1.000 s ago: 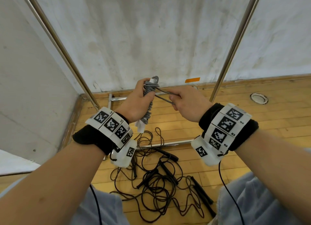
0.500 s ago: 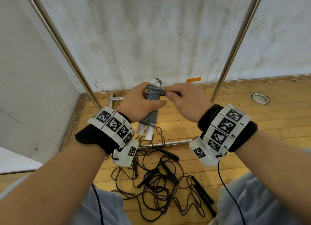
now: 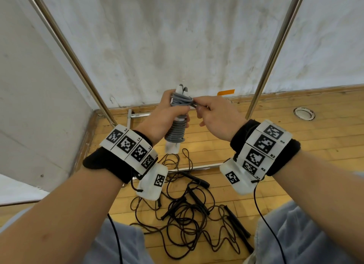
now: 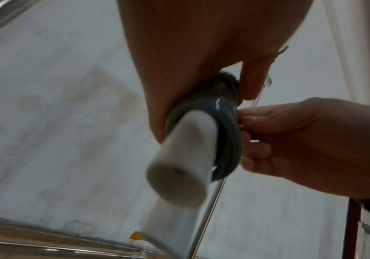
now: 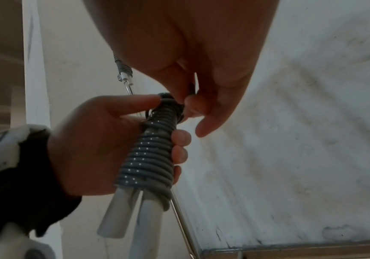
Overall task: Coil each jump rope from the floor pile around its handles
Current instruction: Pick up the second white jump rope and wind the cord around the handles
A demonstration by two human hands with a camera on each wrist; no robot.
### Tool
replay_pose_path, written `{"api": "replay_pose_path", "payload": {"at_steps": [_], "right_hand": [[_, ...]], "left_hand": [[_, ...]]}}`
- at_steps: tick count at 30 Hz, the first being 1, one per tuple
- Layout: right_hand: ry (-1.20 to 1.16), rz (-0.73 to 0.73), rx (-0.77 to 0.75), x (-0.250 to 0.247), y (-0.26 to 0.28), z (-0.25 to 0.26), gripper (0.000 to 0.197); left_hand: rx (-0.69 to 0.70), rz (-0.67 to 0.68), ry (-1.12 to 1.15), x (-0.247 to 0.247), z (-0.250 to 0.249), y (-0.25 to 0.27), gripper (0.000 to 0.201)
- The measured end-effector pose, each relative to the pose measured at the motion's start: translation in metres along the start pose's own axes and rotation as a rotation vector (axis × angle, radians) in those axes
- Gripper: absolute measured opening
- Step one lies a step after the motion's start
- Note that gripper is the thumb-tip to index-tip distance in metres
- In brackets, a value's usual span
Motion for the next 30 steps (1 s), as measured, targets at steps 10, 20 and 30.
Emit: {"api": "replay_pose_path", "payload": {"at_steps": [10, 20, 30], "right_hand": [[-0.008, -0.109, 0.043, -0.0062, -0.0012, -0.0088, 0.020], [0.036, -0.042, 0.036, 0.0004, -0.0008, -0.0055, 0.024], [-0.260, -0.011, 0.079, -0.0027, -0.0002, -0.0008, 0.024]], "left_hand": [[0.049, -0.079, -0.062, -0.0030, 0.0008, 0.0027, 0.014], [-0.040, -0.068, -0.084, 0.0060, 0.0102, 0.0004, 0.023], [0.069, -0.050, -0.226, 0.0004, 0.0006, 0.0058, 0.034]]}}
Point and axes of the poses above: each hand's wrist, its own y-axis away from the middle knuckle, its own x-axis out of the palm, z = x × y, the point moved 4 cm from there along -y, towards the middle knuckle, and after that the axes turned 2 degrees about -z, right-handed, at the moved point
